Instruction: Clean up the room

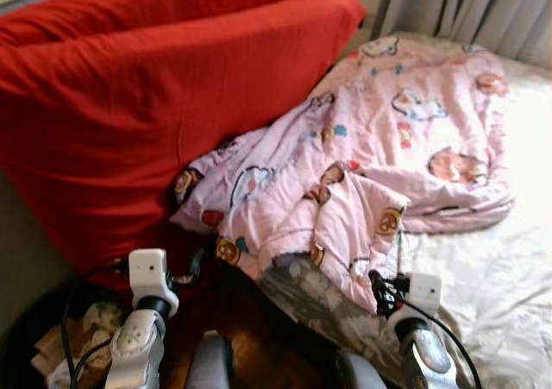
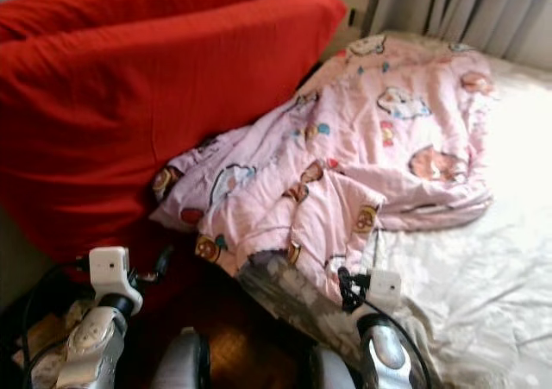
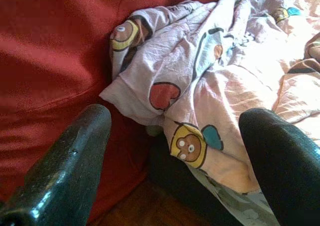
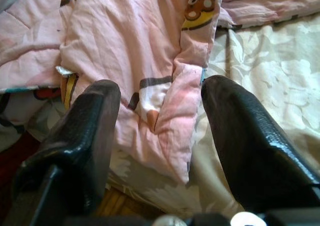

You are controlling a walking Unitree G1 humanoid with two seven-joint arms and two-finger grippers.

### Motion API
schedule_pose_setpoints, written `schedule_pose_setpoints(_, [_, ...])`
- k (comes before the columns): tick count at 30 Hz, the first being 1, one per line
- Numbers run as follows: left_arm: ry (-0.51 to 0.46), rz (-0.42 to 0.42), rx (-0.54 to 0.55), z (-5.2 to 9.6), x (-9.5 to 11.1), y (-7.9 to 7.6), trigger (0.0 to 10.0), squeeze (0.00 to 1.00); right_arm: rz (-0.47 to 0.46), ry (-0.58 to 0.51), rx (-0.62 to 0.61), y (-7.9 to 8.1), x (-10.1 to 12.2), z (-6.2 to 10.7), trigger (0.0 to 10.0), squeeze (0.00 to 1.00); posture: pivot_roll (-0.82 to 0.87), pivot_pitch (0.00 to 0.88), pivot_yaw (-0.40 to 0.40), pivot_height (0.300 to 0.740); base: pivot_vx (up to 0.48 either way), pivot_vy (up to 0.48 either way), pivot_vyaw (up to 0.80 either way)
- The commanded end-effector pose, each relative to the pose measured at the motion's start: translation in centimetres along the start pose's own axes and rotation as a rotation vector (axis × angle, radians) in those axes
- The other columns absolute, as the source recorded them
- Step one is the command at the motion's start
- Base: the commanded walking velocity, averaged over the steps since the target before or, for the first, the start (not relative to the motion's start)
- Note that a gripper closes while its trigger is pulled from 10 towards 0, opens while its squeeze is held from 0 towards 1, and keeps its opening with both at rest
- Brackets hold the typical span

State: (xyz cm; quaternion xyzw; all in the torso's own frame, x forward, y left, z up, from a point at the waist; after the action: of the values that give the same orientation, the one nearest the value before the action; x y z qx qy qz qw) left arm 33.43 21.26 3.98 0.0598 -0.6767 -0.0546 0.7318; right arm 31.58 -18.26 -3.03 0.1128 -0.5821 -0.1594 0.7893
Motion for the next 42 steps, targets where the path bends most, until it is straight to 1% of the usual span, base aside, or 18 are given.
schedule_pose_setpoints(1, [0.005, 0.0, 0.0, 0.02, -0.03, 0.12, 10.0, 0.0, -0.003, 0.004, -0.007, -0.14, -0.26, 0.17, 10.0, 0.0, 0.06, 0.134, -0.028, 0.628, 0.0, 0.0, 0.0])
schedule_pose_setpoints(6, [0.006, -0.002, -0.001, 0.01, -0.05, 0.09, 10.0, 0.0, 0.009, 0.029, -0.011, -0.14, -0.68, 0.15, 10.0, 0.0, 0.06, 0.13, -0.028, 0.628, 0.0, 0.0, 0.0])
schedule_pose_setpoints(9, [0.007, -0.002, -0.001, 0.01, -0.06, 0.11, 10.0, 0.0, 0.017, 0.045, -0.009, -0.06, -0.93, 0.13, 10.0, 0.0, 0.06, 0.13, -0.027, 0.608, 0.0, 0.0, 0.0])
schedule_pose_setpoints(12, [0.006, -0.001, 0.0, 0.0, -0.04, 0.12, 10.0, 0.0, 0.0, 0.015, -0.009, -0.12, -0.53, 0.21, 10.0, 0.0, 0.07, 0.132, -0.029, 0.608, 0.0, 0.0, 0.0])
schedule_pose_setpoints(24, [0.014, -0.001, -0.001, -0.17, -0.01, 0.2, 10.0, 0.0, -0.011, 0.017, 0.003, 0.18, -0.46, 0.05, 10.0, 0.0, 0.06, 0.16, -0.028, 0.608, 0.0, 0.0, 0.0])
schedule_pose_setpoints(30, [0.02, -0.001, 0.0, -0.19, -0.1, 0.18, 10.0, 0.0, 0.015, 0.021, 0.012, 0.25, -0.54, 0.11, 10.0, 0.0, 0.07, 0.161, -0.028, 0.608, 0.0, 0.0, 0.0])
schedule_pose_setpoints(35, [0.02, -0.002, -0.002, -0.24, -0.06, 0.15, 10.0, 0.0, 0.023, 0.033, 0.02, 0.32, -0.83, 0.18, 10.0, 0.0, 0.06, 0.163, -0.025, 0.608, 0.0, 0.0, 0.67])
schedule_pose_setpoints(42, [0.02, -0.005, -0.009, -0.31, 0.04, 0.12, 10.0, 0.0, -0.003, 0.027, 0.012, 0.22, -0.66, 0.12, 10.0, 0.0, 0.06, 0.169, -0.022, 0.608, 0.0, 0.0, 0.0])
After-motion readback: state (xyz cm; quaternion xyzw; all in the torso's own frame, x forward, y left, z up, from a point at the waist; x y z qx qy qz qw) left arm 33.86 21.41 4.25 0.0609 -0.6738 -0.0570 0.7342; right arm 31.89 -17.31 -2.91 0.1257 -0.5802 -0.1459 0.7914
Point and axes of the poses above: a point about 5 cm out from each wrist's last joint towards the gripper, its own z axis pointing back from the gripper into the wrist, its own x axis along the axis of the wrist's last joint, y = z × x, the point moved 6 cm from there along -z, pointing out of the wrist towards the gripper, and after that the axes turned 11 degrees about -z, right-handed, at the moved point
